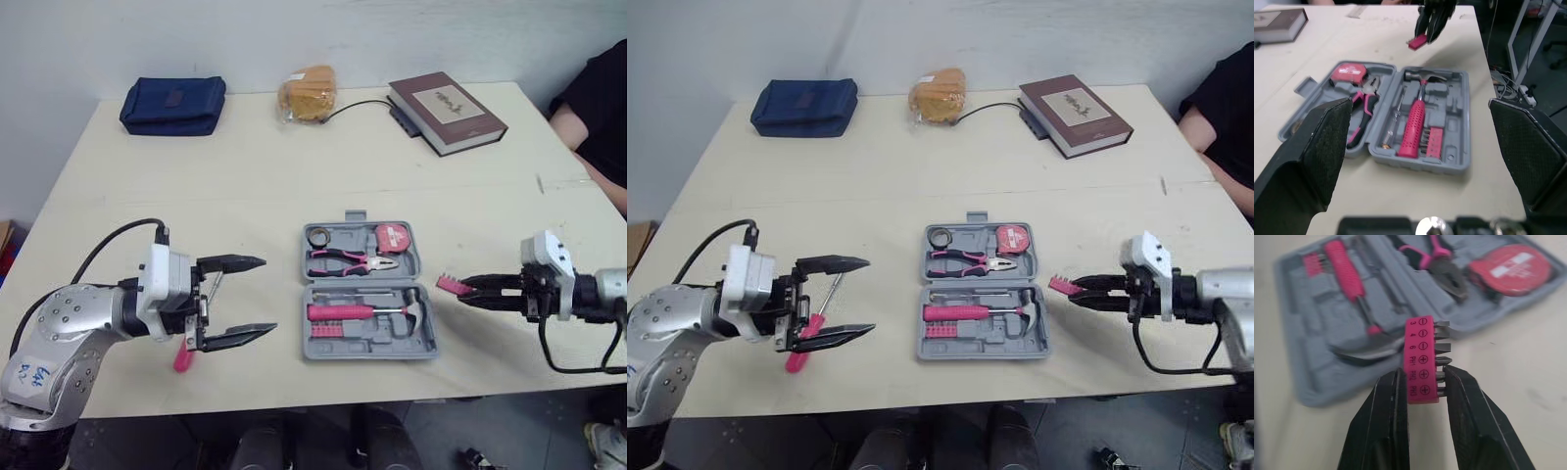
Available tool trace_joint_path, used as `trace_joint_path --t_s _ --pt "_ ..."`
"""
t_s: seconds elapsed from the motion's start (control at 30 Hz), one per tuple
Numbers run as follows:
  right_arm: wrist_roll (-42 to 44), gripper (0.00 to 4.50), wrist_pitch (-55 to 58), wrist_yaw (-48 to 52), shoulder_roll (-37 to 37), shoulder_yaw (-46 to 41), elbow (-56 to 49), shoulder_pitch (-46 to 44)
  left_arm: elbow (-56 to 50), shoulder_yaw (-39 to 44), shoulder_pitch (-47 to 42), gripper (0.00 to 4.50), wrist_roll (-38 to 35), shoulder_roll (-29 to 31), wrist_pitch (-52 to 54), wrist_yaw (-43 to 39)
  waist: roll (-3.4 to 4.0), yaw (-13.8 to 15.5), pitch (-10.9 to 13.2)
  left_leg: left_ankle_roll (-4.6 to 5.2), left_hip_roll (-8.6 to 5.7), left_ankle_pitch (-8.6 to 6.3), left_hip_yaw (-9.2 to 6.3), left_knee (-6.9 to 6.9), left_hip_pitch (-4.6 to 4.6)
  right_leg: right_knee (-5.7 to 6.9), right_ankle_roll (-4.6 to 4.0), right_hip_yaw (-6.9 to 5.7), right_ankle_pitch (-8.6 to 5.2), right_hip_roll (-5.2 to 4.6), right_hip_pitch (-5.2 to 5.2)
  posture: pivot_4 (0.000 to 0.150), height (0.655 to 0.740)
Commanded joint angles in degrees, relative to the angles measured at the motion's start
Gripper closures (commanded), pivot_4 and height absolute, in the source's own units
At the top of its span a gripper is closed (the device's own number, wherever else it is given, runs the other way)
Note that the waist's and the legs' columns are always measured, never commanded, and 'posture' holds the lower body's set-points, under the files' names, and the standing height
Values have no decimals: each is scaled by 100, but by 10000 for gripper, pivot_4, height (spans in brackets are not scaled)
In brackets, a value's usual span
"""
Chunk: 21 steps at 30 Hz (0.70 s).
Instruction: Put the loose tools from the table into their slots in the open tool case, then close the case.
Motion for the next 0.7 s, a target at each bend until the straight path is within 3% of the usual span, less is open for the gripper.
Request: trace_joint_path --t_s 0.03,0.27,0.7 --pt "719 38021 1149 41 -131 297 -1018 -443 -192 -63 92 0 88 44 -194 -115 -3 7 1 -2 4 -6 -4 0 -1 0 -3 1 -2 -1 0 1500 7400" --pt "272 38021 1908 190 -578 1506 -1717 -1104 -330 -148 194 0 37 -33 -108 86 -5 30 2 6 -6 -17 -12 -1 -15 -15 -6 20 -4 -14 -3 1500 7400" --pt "-542 38021 2127 -420 128 2689 -2021 -1982 -489 -435 143 0 157 -207 -86 403 -8 13 3 4 -6 -15 5 -1 -12 -10 0 -12 0 -2 -8 1500 7400"
